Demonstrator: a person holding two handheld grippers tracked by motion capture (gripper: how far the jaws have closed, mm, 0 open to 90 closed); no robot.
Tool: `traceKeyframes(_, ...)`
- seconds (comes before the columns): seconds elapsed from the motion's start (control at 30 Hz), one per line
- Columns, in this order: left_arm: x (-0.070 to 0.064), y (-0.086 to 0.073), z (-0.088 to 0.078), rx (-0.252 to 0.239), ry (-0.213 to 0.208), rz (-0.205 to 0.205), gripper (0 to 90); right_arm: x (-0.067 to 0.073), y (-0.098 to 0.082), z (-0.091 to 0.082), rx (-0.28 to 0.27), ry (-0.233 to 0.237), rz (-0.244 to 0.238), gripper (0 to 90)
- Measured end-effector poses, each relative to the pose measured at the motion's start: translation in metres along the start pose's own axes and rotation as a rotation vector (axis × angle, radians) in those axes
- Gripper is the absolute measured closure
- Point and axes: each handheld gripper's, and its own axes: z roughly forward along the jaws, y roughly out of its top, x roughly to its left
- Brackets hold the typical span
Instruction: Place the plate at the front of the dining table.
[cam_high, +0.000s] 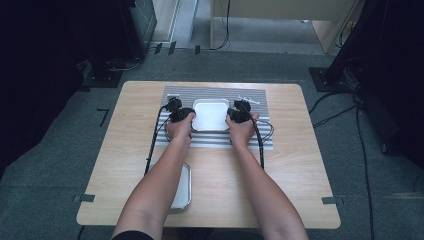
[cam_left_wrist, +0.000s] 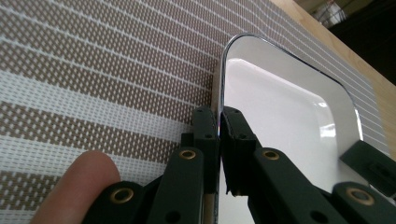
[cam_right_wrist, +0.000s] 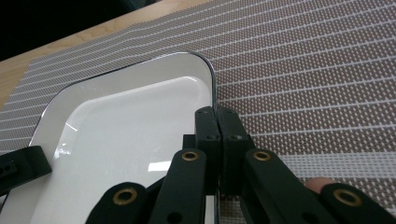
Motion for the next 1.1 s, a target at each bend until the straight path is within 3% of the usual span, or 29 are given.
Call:
traceKeyframes(0.27, 0.003, 0.004, 0.003, -0.036, -0.003, -0.002, 85.5, 0.003, 0.004, 0.006, 0.015, 0.016, 0.004, 89.7)
traceKeyframes(0.37, 0.003, 0.004, 0.004, -0.032, 0.009, 0.021, 85.6, 0.003, 0.003, 0.009, 0.020, 0.013, 0.006, 89.2)
traceKeyframes(0.63, 0.004, 0.005, 0.006, -0.021, -0.047, 0.012, 77.9, 0.001, 0.000, 0.013, 0.001, -0.001, -0.002, 87.6)
traceKeyframes(0.73, 0.007, 0.006, 0.008, -0.018, -0.085, -0.013, 70.9, -0.001, -0.002, 0.013, -0.009, 0.015, 0.009, 86.3)
traceKeyframes(0.87, 0.007, 0.008, 0.005, -0.036, -0.118, -0.038, 65.0, -0.002, -0.002, 0.012, -0.014, 0.036, 0.018, 76.4)
traceKeyframes(0.97, 0.007, 0.011, 0.000, -0.073, -0.137, -0.025, 64.9, -0.005, -0.002, 0.012, -0.012, 0.066, 0.036, 73.0)
traceKeyframes(1.1, 0.008, 0.014, -0.005, -0.100, -0.145, -0.005, 61.6, -0.010, 0.001, 0.008, -0.014, 0.124, 0.098, 70.6)
